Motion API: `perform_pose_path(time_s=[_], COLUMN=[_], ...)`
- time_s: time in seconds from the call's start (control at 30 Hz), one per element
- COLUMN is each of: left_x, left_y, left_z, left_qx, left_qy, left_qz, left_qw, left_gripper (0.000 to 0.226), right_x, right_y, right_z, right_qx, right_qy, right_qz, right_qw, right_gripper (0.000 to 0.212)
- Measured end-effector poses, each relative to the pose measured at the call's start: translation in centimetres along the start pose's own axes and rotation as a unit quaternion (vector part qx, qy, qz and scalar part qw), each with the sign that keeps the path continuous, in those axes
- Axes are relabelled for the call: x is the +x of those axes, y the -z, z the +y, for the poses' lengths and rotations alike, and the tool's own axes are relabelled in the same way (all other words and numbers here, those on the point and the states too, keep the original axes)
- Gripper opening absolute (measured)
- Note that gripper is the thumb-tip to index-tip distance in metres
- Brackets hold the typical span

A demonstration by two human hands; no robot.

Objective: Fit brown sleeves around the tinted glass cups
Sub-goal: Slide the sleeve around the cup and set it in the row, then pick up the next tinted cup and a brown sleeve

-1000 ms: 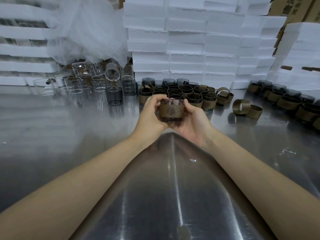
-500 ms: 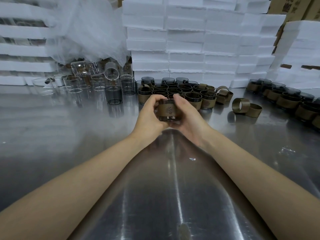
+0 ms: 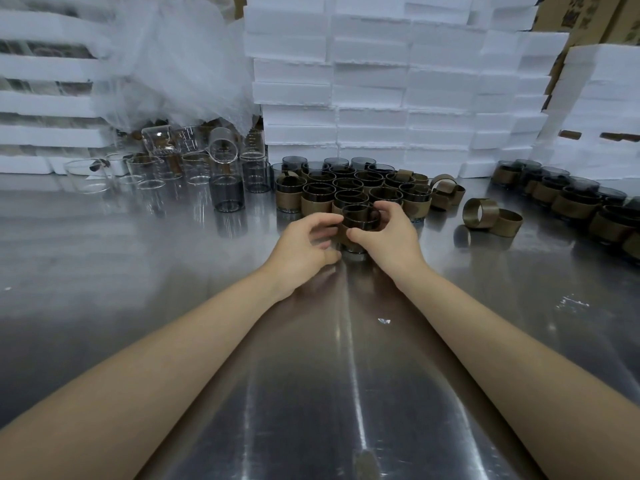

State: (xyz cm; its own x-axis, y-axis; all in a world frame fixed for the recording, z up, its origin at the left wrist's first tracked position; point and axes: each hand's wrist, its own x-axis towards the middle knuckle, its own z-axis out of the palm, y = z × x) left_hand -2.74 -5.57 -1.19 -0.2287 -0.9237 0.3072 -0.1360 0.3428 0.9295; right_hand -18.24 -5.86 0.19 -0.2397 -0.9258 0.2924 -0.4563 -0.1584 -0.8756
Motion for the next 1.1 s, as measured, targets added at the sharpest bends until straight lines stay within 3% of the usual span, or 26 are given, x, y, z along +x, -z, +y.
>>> perform_pose_path(time_s=[0.1,0.17,0.2,0.27,0.3,0.37,0.5,0.7,0.9,1.1], left_x=[0.1,0.2,0.3,0.5,0.6,0.7,1.2,2.2,4.1,6.2], left_y=[-0.2,0.4,1.1,3.1,4.2,5.9,7.1,7.2,9.7,11.2], left_z=[0.0,-0.2,-0.3,-0.8,-0.9,-1.0,-1.3,-1.5,-2.8,-3.9], left_qx=[0.034,0.138,0.264,0.492,0.54,0.565,0.534,0.586,0.575,0.577], left_qy=[0.004,0.013,0.015,0.042,0.082,0.155,0.164,0.166,0.154,0.106], left_qz=[0.045,0.117,0.14,0.142,0.14,0.145,0.183,0.17,0.2,0.199], left_qw=[0.998,0.984,0.954,0.858,0.826,0.797,0.809,0.775,0.778,0.785], left_gripper=[0.044,0.032,0.025,0.032,0.038,0.046,0.034,0.029,0.073,0.066], right_x=[-0.1,-0.3,-0.3,-0.5,-0.5,-0.6,-0.8,-0.2,0.7,0.6], right_y=[0.3,0.4,0.5,0.6,0.6,0.7,0.7,0.7,0.5,-0.1], right_z=[-0.1,-0.2,-0.3,-0.4,-0.4,-0.4,-0.3,0.4,1.4,1.4], right_qx=[-0.019,-0.051,-0.073,-0.103,-0.11,-0.122,-0.131,-0.152,-0.135,-0.096], right_qy=[0.023,0.051,0.067,0.087,0.087,0.07,0.059,0.067,0.07,0.078], right_qz=[0.033,0.054,0.06,0.058,0.052,0.045,0.049,0.039,0.006,-0.028], right_qw=[0.999,0.996,0.993,0.989,0.989,0.989,0.988,0.985,0.988,0.992], right_gripper=[0.07,0.061,0.054,0.04,0.032,0.021,0.016,0.016,0.033,0.031])
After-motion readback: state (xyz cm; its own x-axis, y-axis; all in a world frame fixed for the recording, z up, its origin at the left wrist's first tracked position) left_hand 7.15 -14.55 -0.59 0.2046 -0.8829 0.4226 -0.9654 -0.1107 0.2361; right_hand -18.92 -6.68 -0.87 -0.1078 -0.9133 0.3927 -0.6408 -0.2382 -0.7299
